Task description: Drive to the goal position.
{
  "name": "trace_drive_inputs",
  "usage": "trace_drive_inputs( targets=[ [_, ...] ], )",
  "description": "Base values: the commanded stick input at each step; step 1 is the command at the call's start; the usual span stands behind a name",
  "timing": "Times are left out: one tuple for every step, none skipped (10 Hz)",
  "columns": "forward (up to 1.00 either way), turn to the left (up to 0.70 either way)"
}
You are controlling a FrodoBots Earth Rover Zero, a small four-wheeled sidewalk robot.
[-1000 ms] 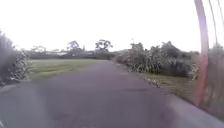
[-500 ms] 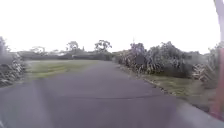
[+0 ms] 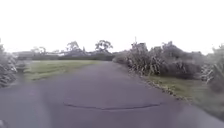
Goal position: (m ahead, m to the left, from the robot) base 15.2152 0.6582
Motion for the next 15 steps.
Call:
trace_drive_inputs(
  targets=[
    [0.7, 0.0],
    [0.7, 0.0],
    [0.7, -0.02],
    [0.7, -0.07],
    [0.7, -0.13],
    [0.7, -0.14],
    [0.7, -0.14],
    [0.7, -0.14],
    [0.7, -0.14],
    [0.7, -0.14],
    [0.7, -0.14],
    [0.7, -0.14],
    [0.7, -0.14],
    [0.7, -0.14],
    [0.7, -0.14]
  ],
)
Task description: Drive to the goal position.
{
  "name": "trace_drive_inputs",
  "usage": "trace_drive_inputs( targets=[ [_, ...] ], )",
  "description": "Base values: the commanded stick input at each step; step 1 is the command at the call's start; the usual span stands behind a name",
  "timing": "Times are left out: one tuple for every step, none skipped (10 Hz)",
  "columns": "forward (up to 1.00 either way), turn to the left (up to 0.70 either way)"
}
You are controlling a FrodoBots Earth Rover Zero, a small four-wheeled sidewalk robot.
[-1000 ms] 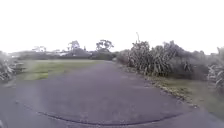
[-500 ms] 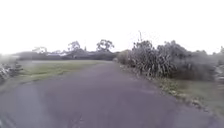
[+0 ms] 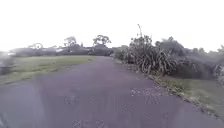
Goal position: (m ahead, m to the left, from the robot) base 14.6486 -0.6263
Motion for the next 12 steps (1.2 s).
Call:
trace_drive_inputs(
  targets=[
    [0.7, 0.0],
    [0.7, 0.0],
    [0.7, 0.0],
    [0.7, 0.0],
    [0.7, 0.0],
    [0.7, 0.0],
    [0.7, 0.0],
    [0.7, 0.0],
    [0.7, 0.0],
    [0.7, 0.0],
    [0.7, -0.01],
    [0.7, -0.06]
  ],
)
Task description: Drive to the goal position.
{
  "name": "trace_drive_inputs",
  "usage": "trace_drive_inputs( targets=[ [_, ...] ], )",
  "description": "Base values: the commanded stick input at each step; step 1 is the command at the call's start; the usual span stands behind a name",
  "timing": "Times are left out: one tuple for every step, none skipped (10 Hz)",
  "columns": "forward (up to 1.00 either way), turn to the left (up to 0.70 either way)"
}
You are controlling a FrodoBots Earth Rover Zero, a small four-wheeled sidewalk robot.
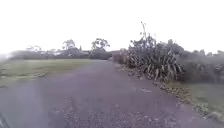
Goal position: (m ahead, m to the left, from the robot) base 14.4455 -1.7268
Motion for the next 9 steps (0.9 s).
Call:
trace_drive_inputs(
  targets=[
    [0.7, -0.12],
    [0.7, -0.14],
    [0.7, -0.14],
    [0.7, -0.14],
    [0.7, -0.14],
    [0.7, -0.14],
    [0.7, 0.0],
    [0.7, 0.0],
    [0.7, 0.0]
  ],
)
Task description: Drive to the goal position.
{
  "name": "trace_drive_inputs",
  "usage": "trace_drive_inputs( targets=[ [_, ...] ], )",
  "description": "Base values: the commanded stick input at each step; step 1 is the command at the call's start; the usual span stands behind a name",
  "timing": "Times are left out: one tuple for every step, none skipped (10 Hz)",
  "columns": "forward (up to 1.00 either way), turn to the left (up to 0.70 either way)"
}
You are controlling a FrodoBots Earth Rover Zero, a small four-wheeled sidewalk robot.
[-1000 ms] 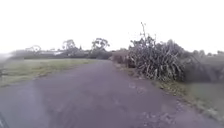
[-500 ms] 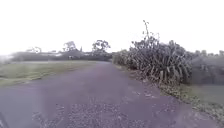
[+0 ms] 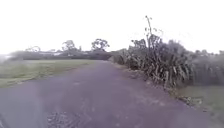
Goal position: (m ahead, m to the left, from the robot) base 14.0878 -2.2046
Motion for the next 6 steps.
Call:
trace_drive_inputs(
  targets=[
    [0.7, 0.0],
    [0.7, 0.0],
    [0.7, 0.0],
    [0.7, 0.0],
    [0.7, 0.0],
    [0.7, 0.0]
  ],
)
